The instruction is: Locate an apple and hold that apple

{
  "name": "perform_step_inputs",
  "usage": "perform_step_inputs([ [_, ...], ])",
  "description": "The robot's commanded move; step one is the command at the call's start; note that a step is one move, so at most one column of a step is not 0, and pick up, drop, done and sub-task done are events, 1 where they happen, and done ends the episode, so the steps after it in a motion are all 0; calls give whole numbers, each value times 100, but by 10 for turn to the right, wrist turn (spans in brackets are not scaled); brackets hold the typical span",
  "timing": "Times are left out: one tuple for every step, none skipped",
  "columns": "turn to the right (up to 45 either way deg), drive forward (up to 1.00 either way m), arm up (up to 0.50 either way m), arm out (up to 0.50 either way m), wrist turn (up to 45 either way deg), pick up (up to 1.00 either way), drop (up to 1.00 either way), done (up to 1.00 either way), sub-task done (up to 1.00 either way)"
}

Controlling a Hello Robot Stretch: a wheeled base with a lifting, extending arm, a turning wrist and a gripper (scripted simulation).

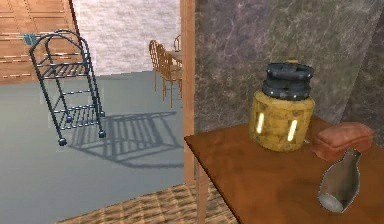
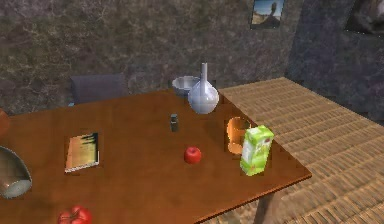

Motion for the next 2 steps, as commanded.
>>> perform_step_inputs([
  [0, 0, 50, 0, 0, 0, 0, 0, 0],
  [0, 0, 38, 0, 0, 0, 0, 0, 0],
])
